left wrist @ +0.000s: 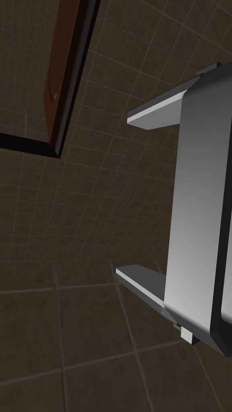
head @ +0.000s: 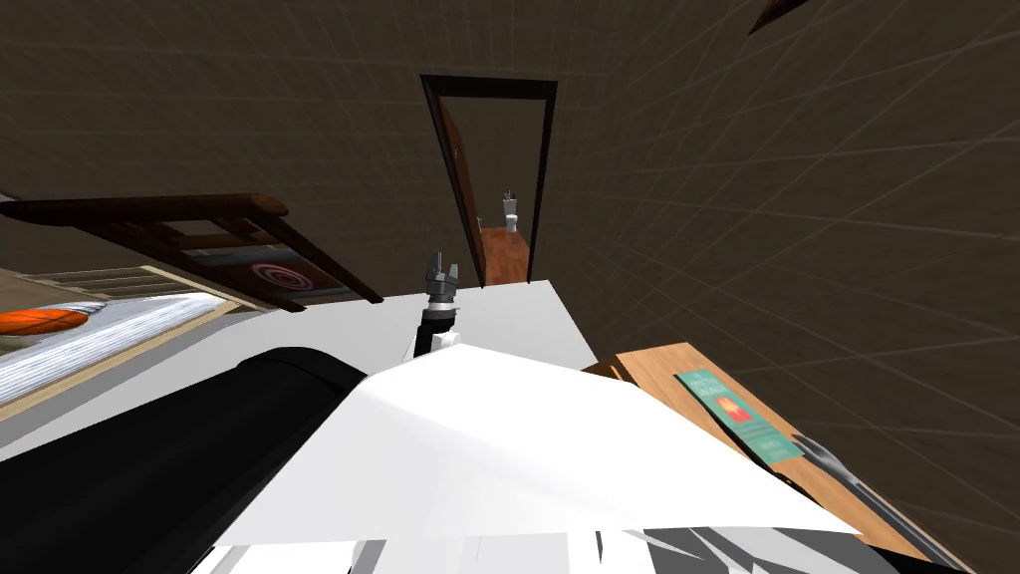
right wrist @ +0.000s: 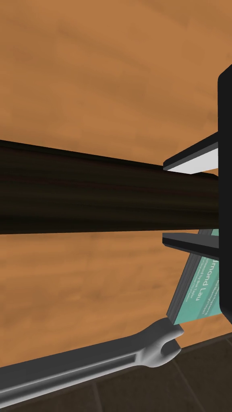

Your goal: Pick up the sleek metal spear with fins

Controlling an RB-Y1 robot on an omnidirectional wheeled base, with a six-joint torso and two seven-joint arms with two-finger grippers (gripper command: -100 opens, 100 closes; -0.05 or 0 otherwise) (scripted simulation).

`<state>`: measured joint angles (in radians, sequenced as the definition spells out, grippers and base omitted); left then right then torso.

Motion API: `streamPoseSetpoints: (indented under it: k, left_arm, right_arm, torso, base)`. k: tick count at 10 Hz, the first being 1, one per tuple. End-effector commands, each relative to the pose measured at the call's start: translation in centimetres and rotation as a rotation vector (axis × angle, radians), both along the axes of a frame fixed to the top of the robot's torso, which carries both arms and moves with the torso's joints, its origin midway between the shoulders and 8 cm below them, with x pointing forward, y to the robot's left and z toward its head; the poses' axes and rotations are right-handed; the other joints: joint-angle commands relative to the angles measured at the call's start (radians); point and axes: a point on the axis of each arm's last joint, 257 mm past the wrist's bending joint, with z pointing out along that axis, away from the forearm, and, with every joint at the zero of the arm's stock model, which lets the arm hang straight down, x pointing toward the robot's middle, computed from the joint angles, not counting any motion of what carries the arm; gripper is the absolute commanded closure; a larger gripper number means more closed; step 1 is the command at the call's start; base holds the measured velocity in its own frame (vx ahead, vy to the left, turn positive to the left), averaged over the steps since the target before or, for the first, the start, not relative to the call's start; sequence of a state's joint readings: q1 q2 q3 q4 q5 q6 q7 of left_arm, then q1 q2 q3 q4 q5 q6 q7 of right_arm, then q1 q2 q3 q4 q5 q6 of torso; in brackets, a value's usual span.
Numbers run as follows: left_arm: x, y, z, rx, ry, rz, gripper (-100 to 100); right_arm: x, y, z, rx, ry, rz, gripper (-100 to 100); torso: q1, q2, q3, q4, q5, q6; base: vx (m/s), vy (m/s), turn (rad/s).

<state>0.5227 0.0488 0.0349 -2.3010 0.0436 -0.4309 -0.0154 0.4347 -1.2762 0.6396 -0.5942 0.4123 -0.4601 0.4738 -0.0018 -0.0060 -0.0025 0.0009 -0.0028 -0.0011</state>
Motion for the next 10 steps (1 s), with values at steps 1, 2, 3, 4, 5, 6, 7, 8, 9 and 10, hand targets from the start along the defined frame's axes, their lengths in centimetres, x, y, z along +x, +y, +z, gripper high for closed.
streamPoseSetpoints:
  k: [1, 2, 3, 4, 5, 6, 7, 8, 9, 10]
  left_arm:
    - [0.0, 0.0, 0.0, 0.000, 0.000, 0.000, 0]
    - [0.0, 0.0, 0.0, 0.000, 0.000, 0.000, 0]
    - [0.0, 0.0, 0.0, 0.000, 0.000, 0.000, 0]
    - [0.0, 0.0, 0.0, 0.000, 0.000, 0.000, 0]
    - [0.0, 0.0, 0.0, 0.000, 0.000, 0.000, 0]
    - [0.0, 0.0, 0.0, 0.000, 0.000, 0.000, 0]
    - [0.0, 0.0, 0.0, 0.000, 0.000, 0.000, 0]
    - [0.0, 0.0, 0.0, 0.000, 0.000, 0.000, 0]
    - [0.0, 0.0, 0.0, 0.000, 0.000, 0.000, 0]
    - [0.0, 0.0, 0.0, 0.000, 0.000, 0.000, 0]
  right_arm:
    - [0.5, 0.0, 0.0, 0.010, 0.003, 0.036, 100]
    - [-0.2, -0.6, 0.5, -0.005, 0.011, 0.025, 100]
    - [0.8, 0.0, 0.0, 0.013, 0.010, 0.065, 100]
    - [-0.1, -0.6, 0.5, 0.006, 0.019, 0.052, 100]
    - [-0.4, -0.9, 0.7, -0.001, 0.023, 0.046, 100]
    - [-0.4, -0.9, 0.7, -0.001, 0.023, 0.046, 100]
    - [0.5, -0.1, 0.1, 0.022, 0.023, 0.085, 100]
    - [-0.7, -0.8, 0.8, 0.009, 0.036, 0.065, 100]
    - [0.0, -0.7, 0.5, 0.010, 0.030, 0.070, 100]
    - [-0.3, -0.6, 0.5, 0.012, 0.033, 0.070, 0]
  torso:
    - [0.000, 0.000, 0.000, 0.000, 0.000, 0.000]
    - [0.001, -0.002, -0.001, 0.000, 0.000, 0.003]
    - [0.002, -0.001, -0.001, 0.000, 0.000, 0.002]
    - [0.004, -0.001, -0.001, 0.000, 0.000, 0.003]
    - [0.003, -0.001, -0.001, 0.000, 0.001, 0.001]
    - [0.001, 0.000, 0.000, 0.000, 0.001, 0.000]
    - [0.000, 0.002, 0.001, 0.001, 0.001, 0.000]
    - [0.003, 0.001, 0.001, 0.000, 0.000, 0.002]
    - [0.004, 0.000, 0.000, 0.000, 0.001, 0.003]
    - [0.002, 0.002, 0.001, 0.001, 0.001, 0.001]
  base:
    - [0.103, 0.019, -0.234]
    - [0.092, 0.039, -0.176]
    - [0.092, 0.059, -0.246]
    - [0.095, 0.050, -0.139]
    - [0.050, 0.014, 0.004]
    - [0.011, -0.003, 0.029]
    - [0.058, 0.038, -0.217]
    - [0.082, 0.053, -0.185]
    - [0.031, 0.021, -0.043]
    - [0.004, 0.005, 0.002]
